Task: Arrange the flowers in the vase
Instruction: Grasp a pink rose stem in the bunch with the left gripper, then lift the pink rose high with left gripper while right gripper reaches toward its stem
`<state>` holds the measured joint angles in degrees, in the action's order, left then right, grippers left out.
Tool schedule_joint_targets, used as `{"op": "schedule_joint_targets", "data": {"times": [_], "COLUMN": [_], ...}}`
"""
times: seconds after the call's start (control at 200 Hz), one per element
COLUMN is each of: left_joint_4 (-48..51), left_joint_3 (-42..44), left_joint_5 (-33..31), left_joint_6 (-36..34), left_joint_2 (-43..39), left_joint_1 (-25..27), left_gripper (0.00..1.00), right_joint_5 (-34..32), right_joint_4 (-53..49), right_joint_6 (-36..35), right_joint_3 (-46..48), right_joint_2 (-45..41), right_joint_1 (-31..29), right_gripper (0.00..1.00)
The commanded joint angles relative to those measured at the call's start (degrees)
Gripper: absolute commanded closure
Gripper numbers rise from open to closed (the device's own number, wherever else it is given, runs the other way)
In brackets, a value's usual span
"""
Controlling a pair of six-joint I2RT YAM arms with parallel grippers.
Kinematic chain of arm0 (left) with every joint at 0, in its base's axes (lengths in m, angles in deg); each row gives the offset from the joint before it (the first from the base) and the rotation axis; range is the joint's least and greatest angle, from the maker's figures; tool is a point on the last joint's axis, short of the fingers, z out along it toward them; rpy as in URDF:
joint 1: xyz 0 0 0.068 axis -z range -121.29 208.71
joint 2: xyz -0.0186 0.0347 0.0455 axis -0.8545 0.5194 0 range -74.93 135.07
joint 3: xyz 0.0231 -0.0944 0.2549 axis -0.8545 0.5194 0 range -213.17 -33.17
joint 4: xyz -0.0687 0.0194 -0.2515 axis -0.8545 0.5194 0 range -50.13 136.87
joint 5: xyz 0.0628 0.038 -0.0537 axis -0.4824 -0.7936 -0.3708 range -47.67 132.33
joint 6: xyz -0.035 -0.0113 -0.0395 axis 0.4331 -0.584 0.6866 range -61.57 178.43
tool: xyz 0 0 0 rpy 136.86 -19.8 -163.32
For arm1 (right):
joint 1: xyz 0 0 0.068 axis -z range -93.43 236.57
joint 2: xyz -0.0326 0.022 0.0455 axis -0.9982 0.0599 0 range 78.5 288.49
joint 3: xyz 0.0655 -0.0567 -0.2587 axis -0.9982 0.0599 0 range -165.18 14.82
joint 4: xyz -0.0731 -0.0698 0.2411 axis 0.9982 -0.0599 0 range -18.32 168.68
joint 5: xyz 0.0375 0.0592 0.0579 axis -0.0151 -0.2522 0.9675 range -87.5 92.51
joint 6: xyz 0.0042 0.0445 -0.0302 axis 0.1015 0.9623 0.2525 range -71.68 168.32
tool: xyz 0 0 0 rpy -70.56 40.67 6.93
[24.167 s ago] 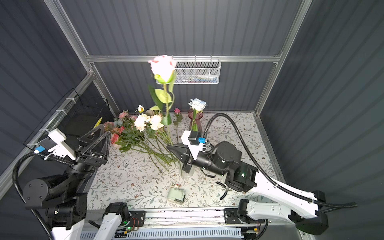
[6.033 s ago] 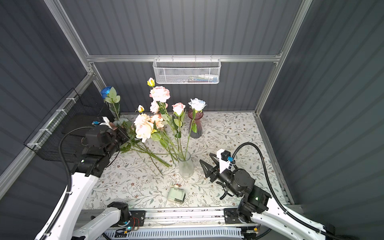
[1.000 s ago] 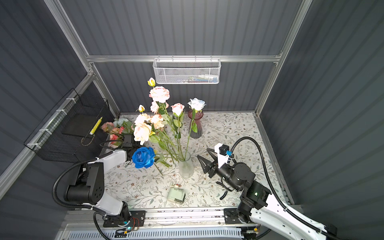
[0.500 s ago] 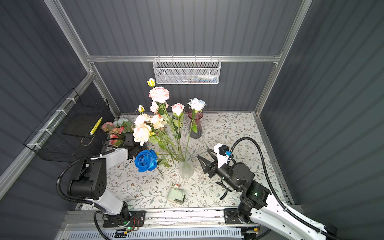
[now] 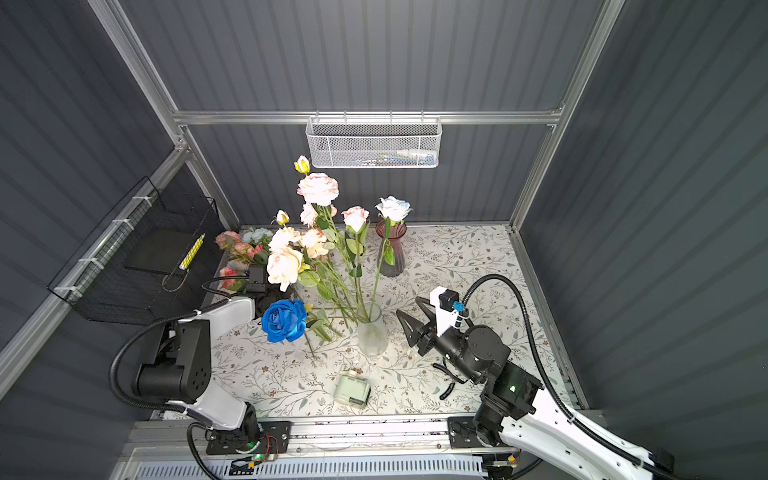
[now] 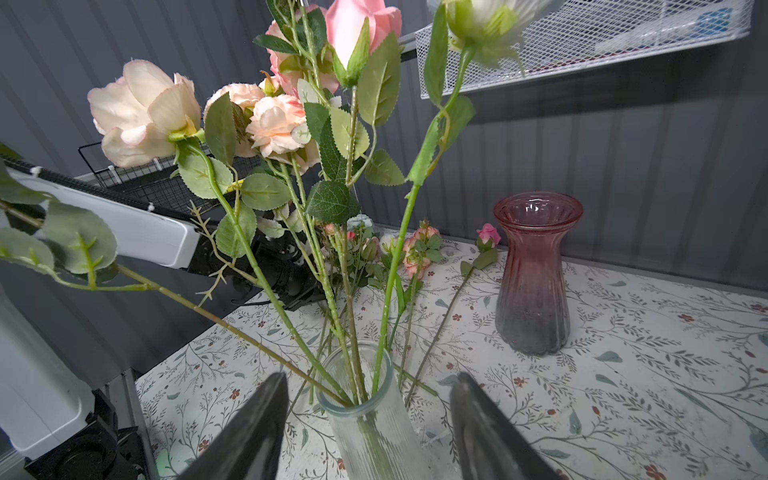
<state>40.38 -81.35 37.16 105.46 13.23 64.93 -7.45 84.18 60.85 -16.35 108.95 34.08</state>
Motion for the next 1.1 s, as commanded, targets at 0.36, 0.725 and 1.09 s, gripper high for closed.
{"op": "schedule_joint_targets", "data": {"times": [0.36,0.725,1.09], "left_joint_4": [1.8,6.0,0.6], "left_joint_3": [-0.2,-16.7,-22.8], "left_joint_5": [1.3,12.8,31.8], "left_joint_6": [-6.8,-15.5,-21.3], "left_joint_2": [-35.3,-43.6,-44.3], "left_joint_1": [0.6,0.6,0.6], "left_gripper": [1.00,1.00,1.00], "right_joint_5": [-0.3,5.8,29.8], "right_joint_4": [1.8,-1.0,-9.2], "right_joint_6": [0.3,-0.5,-1.3], "right_joint_3": [-0.1,-9.9,-42.8], "right_joint_2": [0.2,3.1,26.5], "right_joint_1": [0.2,0.2,0.2], "right_gripper": [0.36,0.35,0.33]}}
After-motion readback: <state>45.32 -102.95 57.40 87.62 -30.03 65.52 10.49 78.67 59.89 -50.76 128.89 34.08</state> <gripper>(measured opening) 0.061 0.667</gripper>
